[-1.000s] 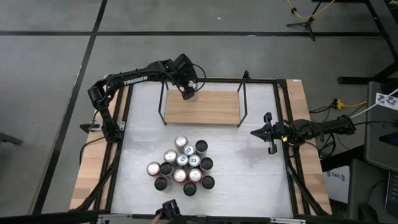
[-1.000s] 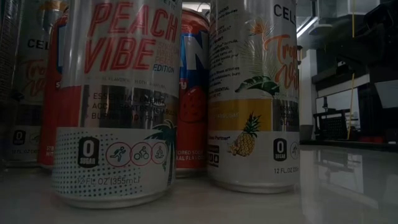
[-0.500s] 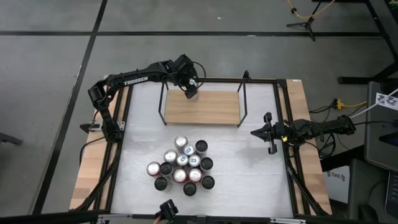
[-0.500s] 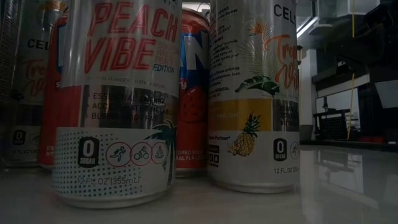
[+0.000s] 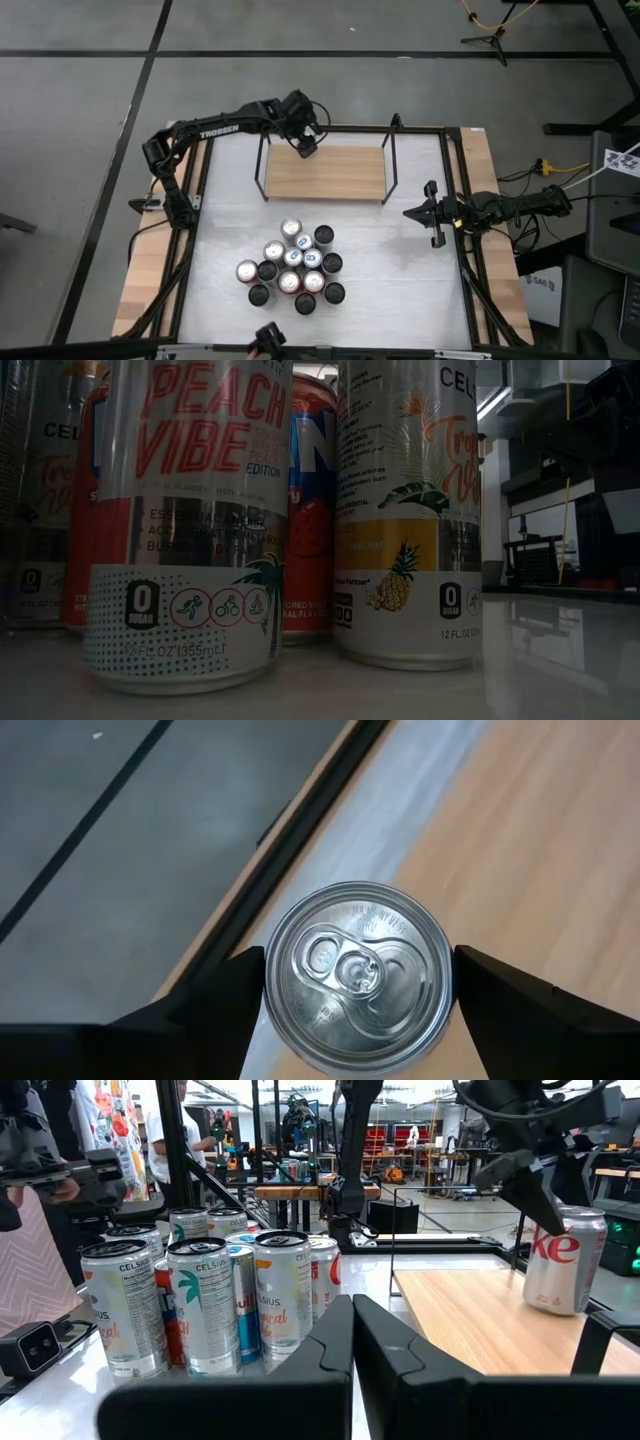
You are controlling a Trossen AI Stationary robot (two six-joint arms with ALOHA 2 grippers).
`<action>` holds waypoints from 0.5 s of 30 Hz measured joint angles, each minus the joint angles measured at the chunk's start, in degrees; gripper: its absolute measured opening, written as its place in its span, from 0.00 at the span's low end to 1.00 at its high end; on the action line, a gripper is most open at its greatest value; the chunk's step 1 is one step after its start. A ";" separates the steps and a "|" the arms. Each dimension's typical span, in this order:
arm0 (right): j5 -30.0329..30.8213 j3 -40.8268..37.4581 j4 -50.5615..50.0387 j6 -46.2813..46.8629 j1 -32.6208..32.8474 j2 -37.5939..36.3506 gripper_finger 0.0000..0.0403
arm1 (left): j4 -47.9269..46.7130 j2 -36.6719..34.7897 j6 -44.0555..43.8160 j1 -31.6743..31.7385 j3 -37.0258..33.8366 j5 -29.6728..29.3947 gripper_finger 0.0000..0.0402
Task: Place canned beverage on shelf
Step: Put the red silver soda can onto the shelf
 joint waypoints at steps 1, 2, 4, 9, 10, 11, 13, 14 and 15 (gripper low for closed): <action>0.00 0.00 0.00 -0.02 0.01 0.00 0.01 | 0.00 0.00 -0.11 -0.20 0.00 -0.01 0.73; 0.00 0.00 0.00 -0.01 0.01 0.00 0.01 | 0.02 0.00 -0.12 -0.38 0.00 -0.01 0.73; 0.00 0.00 0.00 0.00 0.01 0.00 0.01 | 0.02 0.00 -0.13 -0.82 0.00 -0.10 0.73; -0.02 0.00 0.00 -0.02 -0.02 0.00 0.01 | 0.04 0.00 -0.11 -1.37 0.00 -0.75 0.73; -0.02 0.00 0.00 0.00 0.01 0.00 0.01 | 0.04 0.00 -0.11 -1.37 0.00 -0.74 0.73; -0.02 0.00 0.00 -0.02 0.01 -0.02 0.01 | 0.04 0.00 -0.11 -1.37 0.00 -0.74 0.73; -0.02 0.00 0.00 -0.01 -0.02 0.00 0.01 | 0.05 0.00 -0.11 -1.37 0.00 -0.74 0.73; -0.02 0.00 0.00 0.00 0.00 0.00 0.01 | 0.07 0.00 -0.11 -1.37 0.00 -0.74 0.73; -0.02 0.00 0.00 0.00 0.01 0.00 0.01 | 0.07 0.00 -0.11 -1.37 0.00 -0.74 0.73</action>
